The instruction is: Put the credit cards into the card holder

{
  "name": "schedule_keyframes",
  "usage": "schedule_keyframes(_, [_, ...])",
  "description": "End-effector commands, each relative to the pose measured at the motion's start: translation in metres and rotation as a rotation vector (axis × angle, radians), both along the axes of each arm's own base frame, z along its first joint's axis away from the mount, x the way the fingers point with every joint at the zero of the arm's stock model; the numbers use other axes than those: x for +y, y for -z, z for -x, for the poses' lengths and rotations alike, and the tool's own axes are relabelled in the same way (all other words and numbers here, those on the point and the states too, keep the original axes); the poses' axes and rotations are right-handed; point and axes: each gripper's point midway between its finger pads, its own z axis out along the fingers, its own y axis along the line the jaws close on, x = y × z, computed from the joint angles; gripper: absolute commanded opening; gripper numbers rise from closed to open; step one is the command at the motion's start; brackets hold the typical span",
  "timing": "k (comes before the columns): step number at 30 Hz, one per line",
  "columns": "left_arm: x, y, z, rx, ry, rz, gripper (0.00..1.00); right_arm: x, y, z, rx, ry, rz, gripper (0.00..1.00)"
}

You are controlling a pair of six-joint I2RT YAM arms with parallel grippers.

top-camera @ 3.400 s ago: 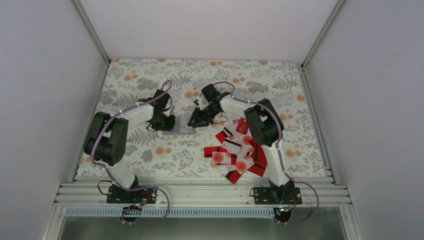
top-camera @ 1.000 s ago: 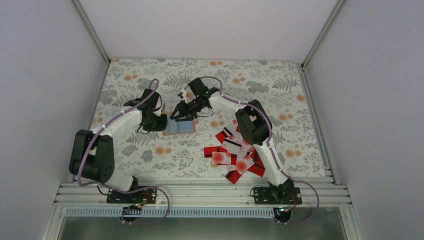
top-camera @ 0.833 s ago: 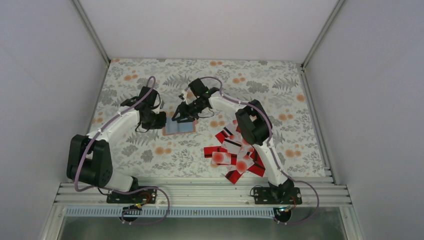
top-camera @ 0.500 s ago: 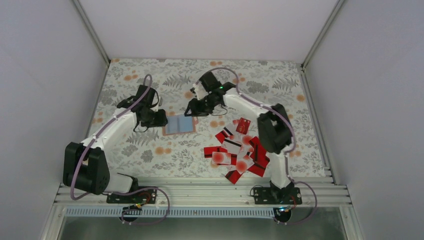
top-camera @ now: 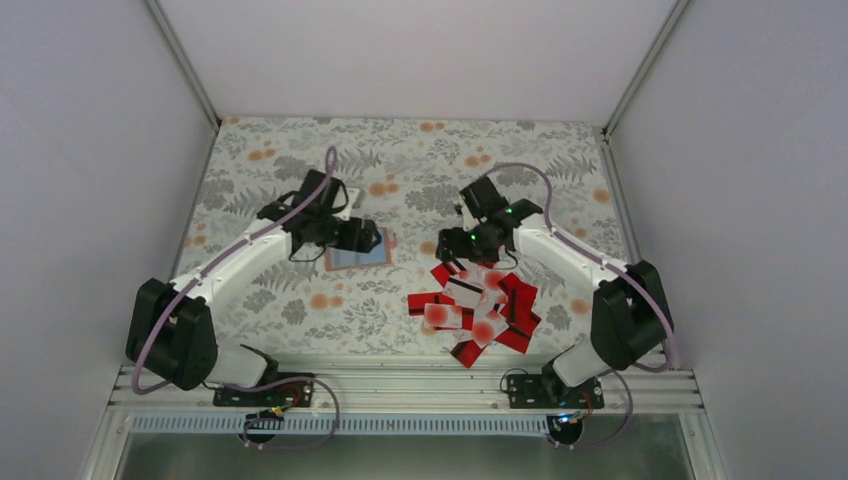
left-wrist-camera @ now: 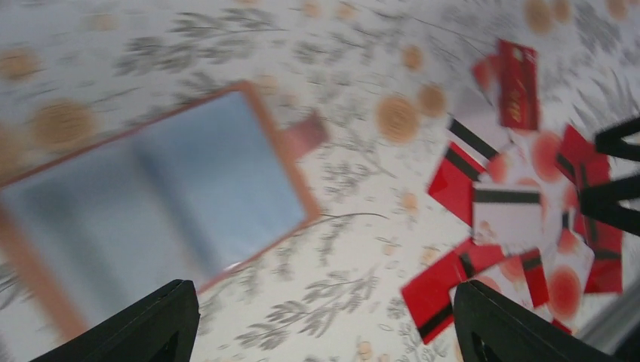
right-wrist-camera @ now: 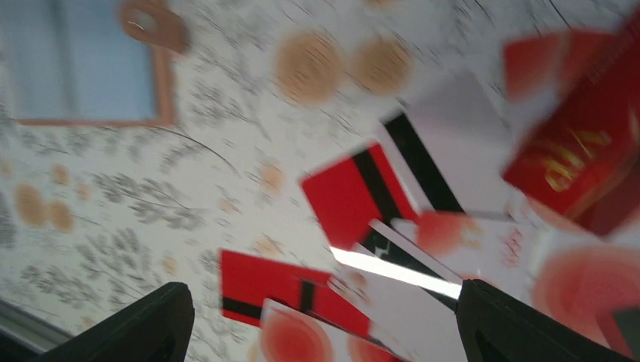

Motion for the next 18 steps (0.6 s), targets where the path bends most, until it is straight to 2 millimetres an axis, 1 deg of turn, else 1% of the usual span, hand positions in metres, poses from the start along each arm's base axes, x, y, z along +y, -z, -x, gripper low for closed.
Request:
schedule_keyframes(1, [-0.054,-0.004,0.008,-0.029,0.175,0.084,0.81,-0.037,0.015,0.017,0.061,0.139,0.017,0.90])
schedule_keyframes(6, [-0.092,0.012,0.014,0.027,0.260,0.078,0.73,-0.045,0.024,0.033,0.129,0.193,-0.121,0.90])
schedule_keyframes(9, [-0.111,0.015,0.016,0.047,0.303,0.104,0.71,-0.045,0.029,0.042,0.170,0.202,-0.192,0.90])
schedule_keyframes(10, [-0.118,0.017,0.018,0.058,0.322,0.113,0.70,-0.047,0.035,0.047,0.194,0.206,-0.212,0.90])
schedule_keyframes(12, [-0.131,0.020,0.022,0.076,0.355,0.121,0.69,-0.047,0.040,0.054,0.219,0.213,-0.256,0.90])
schedule_keyframes(15, [-0.143,0.027,0.026,0.109,0.379,0.130,0.67,-0.046,0.045,0.061,0.243,0.218,-0.311,0.90])
schedule_keyframes(18, [-0.147,0.035,0.027,0.154,0.368,0.138,0.63,-0.047,0.050,0.065,0.257,0.227,-0.343,0.90])
